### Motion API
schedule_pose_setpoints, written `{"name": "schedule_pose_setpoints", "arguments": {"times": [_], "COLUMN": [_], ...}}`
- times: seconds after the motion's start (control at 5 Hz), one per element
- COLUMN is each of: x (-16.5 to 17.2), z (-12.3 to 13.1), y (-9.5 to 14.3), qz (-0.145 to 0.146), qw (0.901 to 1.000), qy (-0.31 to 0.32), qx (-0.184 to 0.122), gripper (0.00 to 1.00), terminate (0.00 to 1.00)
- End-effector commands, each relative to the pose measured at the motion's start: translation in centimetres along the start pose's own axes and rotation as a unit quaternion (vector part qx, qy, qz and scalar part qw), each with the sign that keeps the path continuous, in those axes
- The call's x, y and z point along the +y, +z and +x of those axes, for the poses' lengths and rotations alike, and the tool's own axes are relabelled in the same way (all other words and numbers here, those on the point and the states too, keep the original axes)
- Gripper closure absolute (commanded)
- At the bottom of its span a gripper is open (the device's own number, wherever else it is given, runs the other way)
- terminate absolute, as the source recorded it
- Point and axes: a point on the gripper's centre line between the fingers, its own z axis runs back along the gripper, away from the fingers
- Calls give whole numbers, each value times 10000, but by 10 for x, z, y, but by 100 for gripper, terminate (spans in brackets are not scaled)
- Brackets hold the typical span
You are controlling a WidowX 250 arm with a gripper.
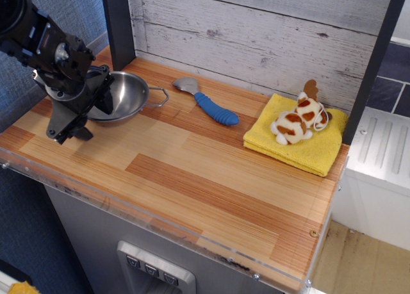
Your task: Put the pot to the left of the spoon.
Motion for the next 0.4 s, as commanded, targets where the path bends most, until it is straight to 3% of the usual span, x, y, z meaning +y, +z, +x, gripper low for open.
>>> {"name": "schedule_pose_setpoints", "arguments": {"times": [0.0,0.2], "x": [-16,-23], "z": [4,5], "y": [25,38], "qz": [-265,-381], "qw": [9994,9991], "qy": [-147,-147], "qx": [-155,-147], "gripper": [0,0], "terminate": [0,0]}}
